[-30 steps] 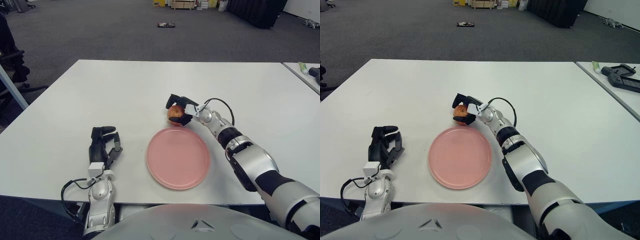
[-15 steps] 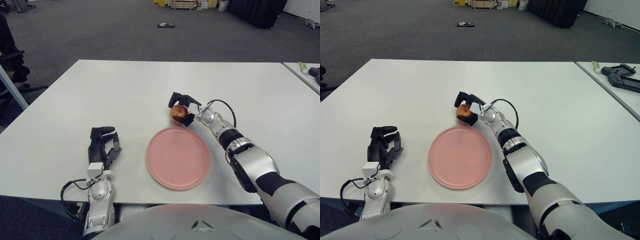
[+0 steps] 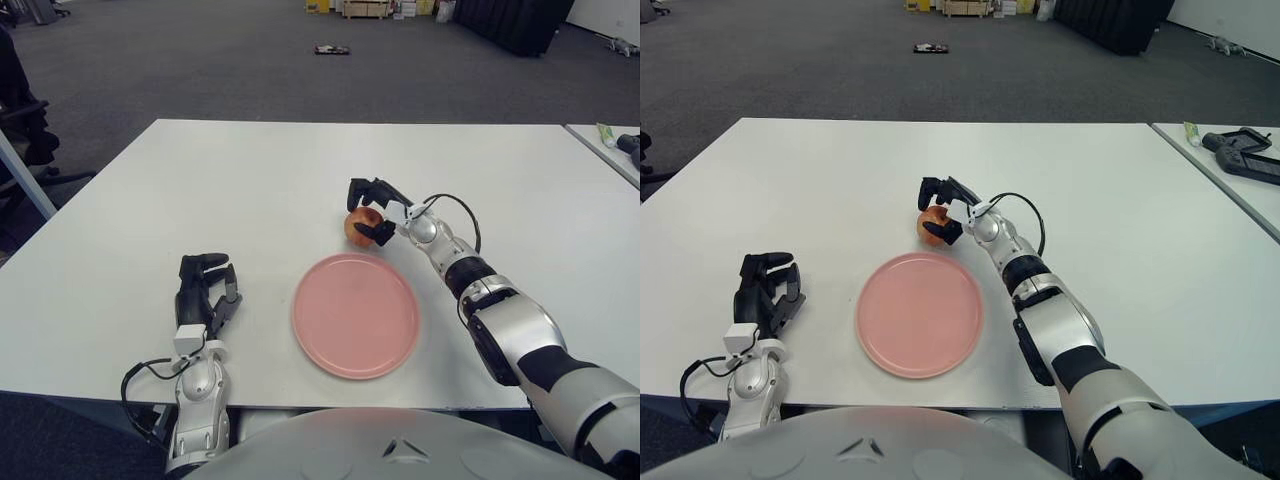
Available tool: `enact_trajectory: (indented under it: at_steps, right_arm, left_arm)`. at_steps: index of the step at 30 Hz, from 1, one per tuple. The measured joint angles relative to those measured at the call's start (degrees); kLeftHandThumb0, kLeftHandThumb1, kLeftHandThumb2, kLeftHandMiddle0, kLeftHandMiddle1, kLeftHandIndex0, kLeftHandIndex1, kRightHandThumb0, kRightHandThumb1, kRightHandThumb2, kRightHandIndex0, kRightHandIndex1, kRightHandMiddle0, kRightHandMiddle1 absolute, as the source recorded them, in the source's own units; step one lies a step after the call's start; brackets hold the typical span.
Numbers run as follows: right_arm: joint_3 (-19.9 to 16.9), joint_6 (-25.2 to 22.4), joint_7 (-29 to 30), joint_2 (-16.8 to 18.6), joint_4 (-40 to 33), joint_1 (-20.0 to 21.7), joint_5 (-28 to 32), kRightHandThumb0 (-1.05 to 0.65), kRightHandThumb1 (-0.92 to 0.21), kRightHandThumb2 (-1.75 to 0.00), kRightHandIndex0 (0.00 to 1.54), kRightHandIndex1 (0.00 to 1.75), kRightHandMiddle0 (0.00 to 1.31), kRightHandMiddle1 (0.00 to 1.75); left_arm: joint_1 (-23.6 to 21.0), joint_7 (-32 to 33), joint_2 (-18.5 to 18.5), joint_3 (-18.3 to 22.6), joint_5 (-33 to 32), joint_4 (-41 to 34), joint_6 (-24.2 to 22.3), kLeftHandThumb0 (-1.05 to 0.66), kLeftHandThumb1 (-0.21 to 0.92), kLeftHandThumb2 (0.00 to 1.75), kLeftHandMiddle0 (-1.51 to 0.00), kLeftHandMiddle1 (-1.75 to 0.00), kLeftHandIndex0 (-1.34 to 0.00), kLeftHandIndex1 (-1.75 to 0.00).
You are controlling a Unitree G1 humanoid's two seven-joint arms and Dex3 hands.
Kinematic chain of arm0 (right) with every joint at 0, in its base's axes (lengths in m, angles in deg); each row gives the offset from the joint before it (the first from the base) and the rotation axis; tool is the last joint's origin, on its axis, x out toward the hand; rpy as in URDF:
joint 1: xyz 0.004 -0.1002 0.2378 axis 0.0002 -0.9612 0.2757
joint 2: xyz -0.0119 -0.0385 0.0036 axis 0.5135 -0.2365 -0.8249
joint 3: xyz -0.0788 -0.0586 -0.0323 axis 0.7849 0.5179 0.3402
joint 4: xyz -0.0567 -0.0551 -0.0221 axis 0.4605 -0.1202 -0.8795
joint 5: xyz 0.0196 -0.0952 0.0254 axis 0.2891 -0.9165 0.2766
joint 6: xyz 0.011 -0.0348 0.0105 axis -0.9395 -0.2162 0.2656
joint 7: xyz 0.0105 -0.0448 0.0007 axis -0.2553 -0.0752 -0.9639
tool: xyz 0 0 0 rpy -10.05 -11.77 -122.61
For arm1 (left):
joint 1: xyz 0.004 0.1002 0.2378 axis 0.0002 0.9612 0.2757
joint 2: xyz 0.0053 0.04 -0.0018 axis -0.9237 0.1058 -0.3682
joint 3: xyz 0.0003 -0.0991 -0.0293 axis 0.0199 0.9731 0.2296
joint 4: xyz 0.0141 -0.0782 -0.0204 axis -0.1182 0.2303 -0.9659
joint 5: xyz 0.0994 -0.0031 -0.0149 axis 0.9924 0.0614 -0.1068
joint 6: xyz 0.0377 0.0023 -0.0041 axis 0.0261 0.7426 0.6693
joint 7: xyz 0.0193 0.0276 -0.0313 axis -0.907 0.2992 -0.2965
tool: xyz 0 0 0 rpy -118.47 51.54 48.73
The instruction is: Put the apple into the plate.
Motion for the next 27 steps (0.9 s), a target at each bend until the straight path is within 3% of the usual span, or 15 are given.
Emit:
enact_trajectory:
  at_steps: [9, 27]
  right_arm:
    - [-2.7, 0.6, -1.0, 0.0, -6.6, -2.5, 3.7, -0.01, -0.01, -1.67, 0.85, 1.72, 0.62, 1.75]
    - [-5.1, 1.5, -6.6, -1.5, -38.8, -15.2, 9.9, -0.01, -0.01, -1.66, 0.86, 1.69, 0.61, 1.75]
  left_arm:
    - [-0.3, 0.1, 0.0, 0.3, 0.0, 0.3, 0.6, -0.35, 0.87, 0.61, -0.39, -1.61, -0.23, -1.75]
    - [-1.4, 0.1, -0.3, 0.6, -0.2, 1.7, 1.1, -0.35, 0.91, 0.54, -0.36, -1.57, -0.20, -1.75]
